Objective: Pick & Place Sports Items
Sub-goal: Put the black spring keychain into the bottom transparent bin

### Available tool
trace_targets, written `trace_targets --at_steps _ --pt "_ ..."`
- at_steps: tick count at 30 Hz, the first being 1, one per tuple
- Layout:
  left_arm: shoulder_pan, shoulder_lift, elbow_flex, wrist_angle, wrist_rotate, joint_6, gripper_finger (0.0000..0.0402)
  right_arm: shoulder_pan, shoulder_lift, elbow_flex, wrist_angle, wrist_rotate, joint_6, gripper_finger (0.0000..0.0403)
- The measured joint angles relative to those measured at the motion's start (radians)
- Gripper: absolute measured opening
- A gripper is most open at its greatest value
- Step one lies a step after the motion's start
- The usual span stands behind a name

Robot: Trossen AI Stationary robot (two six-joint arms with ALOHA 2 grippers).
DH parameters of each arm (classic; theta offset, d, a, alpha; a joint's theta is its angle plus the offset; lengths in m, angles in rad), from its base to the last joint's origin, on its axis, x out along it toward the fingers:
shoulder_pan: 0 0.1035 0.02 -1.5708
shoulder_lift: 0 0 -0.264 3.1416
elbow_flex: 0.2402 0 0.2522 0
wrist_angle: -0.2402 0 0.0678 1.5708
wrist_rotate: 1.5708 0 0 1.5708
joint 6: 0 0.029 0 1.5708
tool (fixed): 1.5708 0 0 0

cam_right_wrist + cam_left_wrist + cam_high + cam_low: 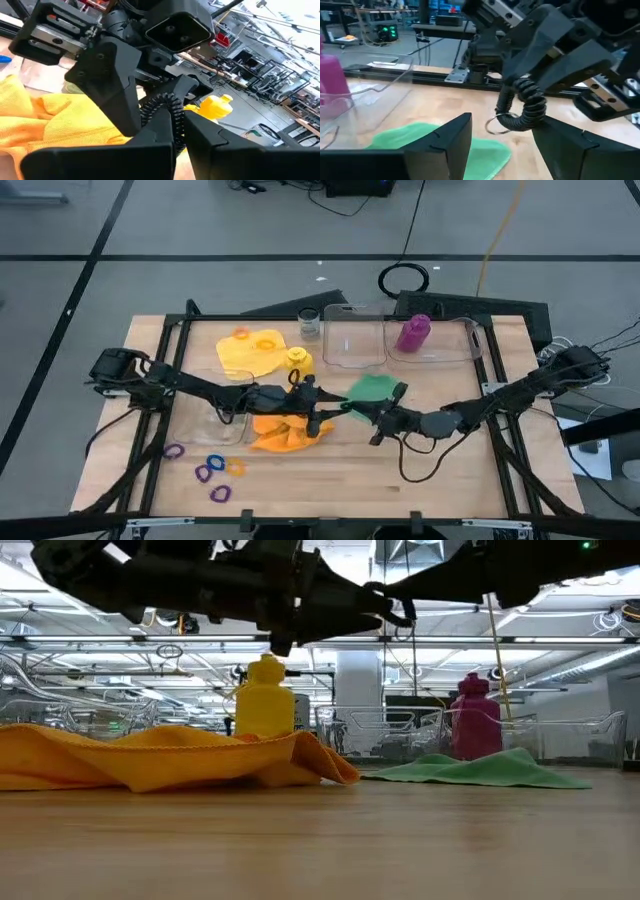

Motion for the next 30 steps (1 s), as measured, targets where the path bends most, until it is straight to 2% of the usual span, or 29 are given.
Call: trace_targets --at_steps 10,21,25,30 --pt "0.0 0.0 0.0 0.0 0.008 0.019 0.0165 0.0 0.0 0.0 0.0 0.0 -0.002 0.0" --pt "0.0 0.0 0.0 -0.002 0.008 0.023 0.0008 0.0 0.0 0.0 -0.003 0.0 0.001 0.0" --pt "0.0 0.0 0.0 -0.007 0.007 0.023 0.0016 0.0 0.0 0.0 -0.007 0.0 0.004 0.001" --pt "-0.002 0.0 0.0 -0.008 0.007 0.036 0.0007 0.0 0.0 0.0 -0.016 -0.001 -0.002 0.0064"
